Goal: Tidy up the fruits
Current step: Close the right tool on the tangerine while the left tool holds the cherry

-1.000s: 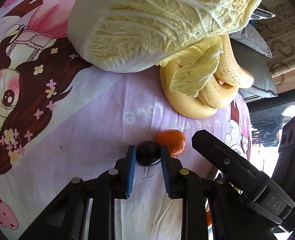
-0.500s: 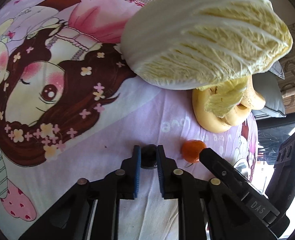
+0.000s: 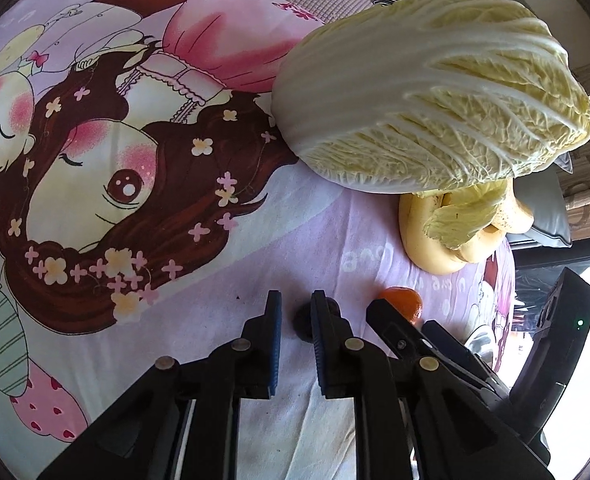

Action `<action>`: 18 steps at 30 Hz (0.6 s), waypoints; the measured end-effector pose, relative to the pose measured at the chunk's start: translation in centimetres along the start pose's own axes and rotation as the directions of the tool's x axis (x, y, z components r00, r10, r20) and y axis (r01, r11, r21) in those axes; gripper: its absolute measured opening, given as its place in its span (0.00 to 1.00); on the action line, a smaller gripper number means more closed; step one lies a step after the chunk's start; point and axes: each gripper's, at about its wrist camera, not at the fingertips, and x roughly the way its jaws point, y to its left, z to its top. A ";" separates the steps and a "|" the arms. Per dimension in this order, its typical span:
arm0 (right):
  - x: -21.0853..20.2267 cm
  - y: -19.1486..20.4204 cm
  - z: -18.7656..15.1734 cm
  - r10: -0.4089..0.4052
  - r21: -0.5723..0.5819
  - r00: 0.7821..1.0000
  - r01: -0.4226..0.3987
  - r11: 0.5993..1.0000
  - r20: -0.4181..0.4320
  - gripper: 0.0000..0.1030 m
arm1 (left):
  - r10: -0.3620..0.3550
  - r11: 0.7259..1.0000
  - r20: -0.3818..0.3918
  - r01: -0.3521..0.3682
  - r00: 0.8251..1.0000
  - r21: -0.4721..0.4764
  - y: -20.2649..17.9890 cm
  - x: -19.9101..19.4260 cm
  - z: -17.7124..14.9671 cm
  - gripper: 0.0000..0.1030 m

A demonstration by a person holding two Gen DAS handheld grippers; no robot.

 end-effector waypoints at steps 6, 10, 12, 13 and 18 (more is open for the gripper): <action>0.9 0.9 -0.3 -0.046 -0.034 0.999 0.046 0.998 0.005 1.00 | 0.000 1.000 -0.010 -0.001 1.000 -0.021 1.0 -0.6 0.2 0.21; 1.1 0.9 -0.5 -0.045 -0.030 0.999 0.045 0.999 0.016 1.00 | -0.010 1.000 -0.024 0.010 1.000 -0.014 0.6 -0.2 0.1 0.25; 1.4 1.1 -0.5 -0.057 -0.042 0.998 0.057 0.997 0.015 1.00 | -0.012 1.000 -0.027 0.012 1.000 -0.010 0.3 0.1 0.1 0.30; 1.7 1.2 -0.5 -0.065 -0.051 0.998 0.066 0.997 0.005 1.00 | -0.010 1.000 -0.024 0.009 1.000 -0.006 0.2 0.1 0.1 0.30; 2.5 2.3 -0.8 -0.099 -0.094 0.995 0.098 0.991 -0.012 1.00 | -0.020 1.000 -0.033 0.020 0.999 -0.007 0.0 0.1 0.1 0.31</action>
